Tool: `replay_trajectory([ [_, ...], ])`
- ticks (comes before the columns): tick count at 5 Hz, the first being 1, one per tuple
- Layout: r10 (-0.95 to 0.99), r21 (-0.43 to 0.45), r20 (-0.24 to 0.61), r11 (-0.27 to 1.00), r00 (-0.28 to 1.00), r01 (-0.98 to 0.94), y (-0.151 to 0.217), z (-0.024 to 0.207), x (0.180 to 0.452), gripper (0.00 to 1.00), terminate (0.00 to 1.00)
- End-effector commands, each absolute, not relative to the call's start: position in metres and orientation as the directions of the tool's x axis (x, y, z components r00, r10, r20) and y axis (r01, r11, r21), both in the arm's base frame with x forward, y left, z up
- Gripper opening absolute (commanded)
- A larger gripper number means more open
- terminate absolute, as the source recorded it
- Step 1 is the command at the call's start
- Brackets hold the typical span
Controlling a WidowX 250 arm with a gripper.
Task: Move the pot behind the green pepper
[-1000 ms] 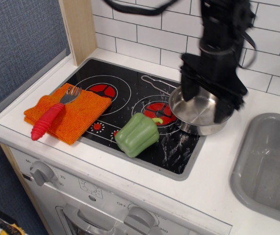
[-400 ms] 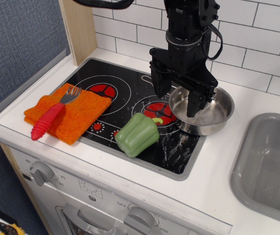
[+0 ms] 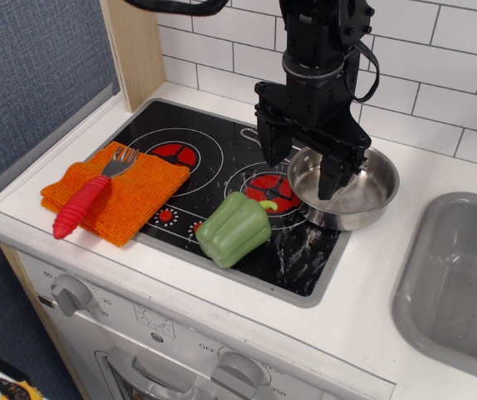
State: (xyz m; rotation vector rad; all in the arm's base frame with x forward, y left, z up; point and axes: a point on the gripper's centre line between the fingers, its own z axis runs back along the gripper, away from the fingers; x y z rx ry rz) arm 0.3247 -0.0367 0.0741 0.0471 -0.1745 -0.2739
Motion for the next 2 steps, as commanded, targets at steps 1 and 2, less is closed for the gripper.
replay_trajectory([
  [1, -0.269, 0.077, 0.203, 0.963, 0.942, 0.258, -0.0338, 0.0842, 0.3210, 1.00, 0.00],
  [2, -0.269, 0.077, 0.203, 0.963, 0.942, 0.258, -0.0338, 0.0842, 0.3210, 1.00, 1.00],
])
